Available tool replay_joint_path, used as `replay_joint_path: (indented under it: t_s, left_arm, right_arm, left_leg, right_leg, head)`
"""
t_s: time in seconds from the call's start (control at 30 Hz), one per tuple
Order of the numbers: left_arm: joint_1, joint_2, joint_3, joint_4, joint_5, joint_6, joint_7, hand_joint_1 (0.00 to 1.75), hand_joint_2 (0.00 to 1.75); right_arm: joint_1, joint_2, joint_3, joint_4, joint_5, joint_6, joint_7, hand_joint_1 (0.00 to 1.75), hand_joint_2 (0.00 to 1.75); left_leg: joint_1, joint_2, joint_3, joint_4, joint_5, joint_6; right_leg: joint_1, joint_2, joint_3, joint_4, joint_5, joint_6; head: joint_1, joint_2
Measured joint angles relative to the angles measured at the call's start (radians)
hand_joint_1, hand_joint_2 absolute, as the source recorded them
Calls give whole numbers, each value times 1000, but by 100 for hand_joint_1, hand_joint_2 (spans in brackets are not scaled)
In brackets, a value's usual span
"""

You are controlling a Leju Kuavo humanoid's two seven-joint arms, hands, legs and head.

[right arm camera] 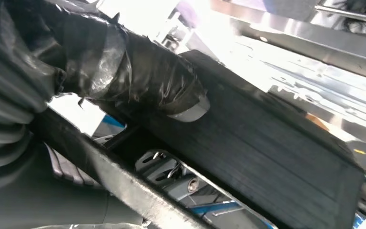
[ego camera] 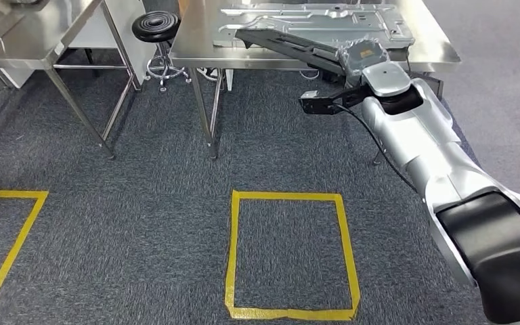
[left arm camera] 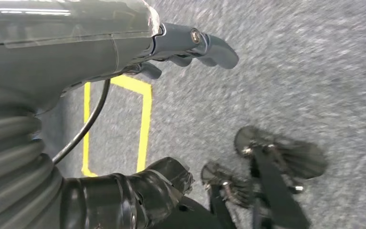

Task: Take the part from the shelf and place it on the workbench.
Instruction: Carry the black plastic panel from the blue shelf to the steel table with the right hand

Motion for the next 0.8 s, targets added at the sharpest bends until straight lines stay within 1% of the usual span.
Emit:
replay_joint_path:
  t_s: [0.07,0.1,0.13,0.17,0.2,0.23,0.27,0.3,0.33,0.37,0.4,0.43,0.47,0.5,0.53,0.57,0.6,0.63,0.67,0.7,0.73,0.8]
  left_arm:
    - [-1,1,0,0,0,0,0,0,175]
    - [-1,1,0,0,0,0,0,0,175]
    - [0,2,0,0,0,0,0,0,175]
    - [0,2,0,0,0,0,0,0,175]
    - [0,2,0,0,0,0,0,0,175]
    - [0,2,0,0,0,0,0,0,175]
    - [-1,2,1,0,0,0,0,0,175]
    - [-2,1,1,0,0,0,0,0,175]
    - [-1,1,1,0,0,0,0,0,175]
    - [0,0,1,0,1,0,0,0,175]
    - [1,0,3,0,3,0,1,0,175]
    - [2,-1,4,0,5,0,3,0,175]
    - [3,-2,7,0,8,0,4,0,175]
    - [3,-2,9,0,11,0,4,0,175]
    - [1,-2,12,0,13,0,3,0,175]
    - [-3,-1,14,0,14,1,2,0,175]
    - [-6,-1,16,0,15,1,1,0,175]
    - [-8,-1,18,0,16,1,0,0,175]
    - [-9,0,20,0,16,1,0,0,175]
    - [-9,0,22,0,16,1,0,0,175]
    - [-8,0,23,0,17,1,0,0,175]
    - [-9,-1,23,0,17,1,0,0,175]
  right_arm:
    - [-1,-2,-2,-2,0,0,0,175,175]
    - [0,-3,-4,-4,0,0,-1,175,175]
    - [0,-4,-5,-5,0,0,-1,175,175]
    - [-2,-5,-6,-7,0,1,-2,175,175]
    - [-3,-6,-7,-9,0,1,-3,175,175]
    - [-5,-7,-8,-9,0,2,-4,175,175]
    - [-5,-8,-8,-9,0,3,-5,175,175]
    - [-4,-8,-8,-8,0,5,-5,175,175]
    - [-3,-9,-8,-8,0,7,-6,175,175]
    - [-2,-9,-8,-8,0,9,-6,175,175]
    - [-2,-9,-8,-8,0,10,-6,175,175]
    - [-2,-9,-8,-8,0,12,-6,175,175]
    - [-1,-10,-8,-7,0,13,-6,175,175]
    - [-2,-12,-8,-6,1,15,-7,175,175]
    - [-2,-13,-8,-6,1,17,-7,175,175]
    - [-3,-13,-8,-8,2,18,-8,175,175]
    - [-5,-13,-8,-10,2,19,-8,175,175]
    - [-7,-12,-8,-13,2,19,-7,175,175]
    - [-8,-11,-8,-15,2,18,-7,175,175]
    - [-10,-12,-8,-16,2,18,-6,175,175]
    - [-11,-12,-8,-16,3,18,-5,175,175]
    - [-10,-12,-8,-16,3,18,-4,175,175]
  left_leg:
    - [-4,1,25,-23,-28,8]
    - [-2,2,39,-31,-37,13]
    - [0,2,57,-41,-46,18]
    - [4,2,77,-49,-55,23]
    - [7,3,96,-57,-66,25]
    - [8,2,113,-60,-77,27]
    - [10,1,131,-62,-92,27]
    - [11,-2,151,-63,-107,26]
    - [13,-4,172,-63,-121,24]
    - [15,-7,197,-62,-139,20]
    - [17,-8,222,-62,-156,16]
    - [18,-10,245,-62,-174,11]
    - [18,-11,269,-59,-197,5]
    - [17,-13,280,-59,-214,-1]
    - [15,-14,287,-61,-228,-7]
    - [13,-13,292,-61,-233,-14]
    - [14,-13,284,-53,-228,-19]
    - [14,-10,276,-31,-218,-25]
    - [15,-8,260,4,-208,-29]
    - [15,-6,229,55,-209,-33]
    - [15,-5,195,112,-227,-37]
    - [15,-3,115,215,-296,-40]
  right_leg:
    - [-1,1,15,3,3,14]
    - [-3,0,12,23,12,20]
    - [-4,-1,-4,61,28,25]
    - [-4,-3,-37,114,43,30]
    - [-5,-4,-83,176,49,34]
    - [-6,-5,-129,230,43,37]
    - [-8,-6,-177,273,17,39]
    - [-10,-7,-217,296,-19,41]
    - [-11,-8,-247,300,-52,41]
    - [-13,-8,-271,281,-75,41]
    - [-14,-10,-283,243,-69,42]
    - [-14,-12,-288,187,-19,42]
    - [-14,-15,-291,126,76,39]
    - [-12,-19,-289,84,161,34]
    - [-10,-20,-289,56,231,26]
    - [-7,-20,-289,48,265,18]
    - [-7,-18,-286,51,254,9]
    - [-7,-15,-284,49,250,2]
    - [-9,-13,-278,46,243,-5]
    - [-9,-12,-269,44,237,-12]
    - [-8,-10,-261,41,230,-17]
    - [-3,-5,-247,39,218,-24]
  head:
    - [0,0]
    - [1,0]
    - [1,0]
    - [2,0]
    - [3,0]
    - [3,0]
    - [3,0]
    - [3,0]
    - [3,0]
    - [3,0]
    - [3,0]
    - [3,0]
    - [3,0]
    - [4,0]
    - [5,0]
    - [6,0]
    - [7,0]
    - [8,0]
    - [8,0]
    - [8,0]
    - [9,0]
    - [9,0]
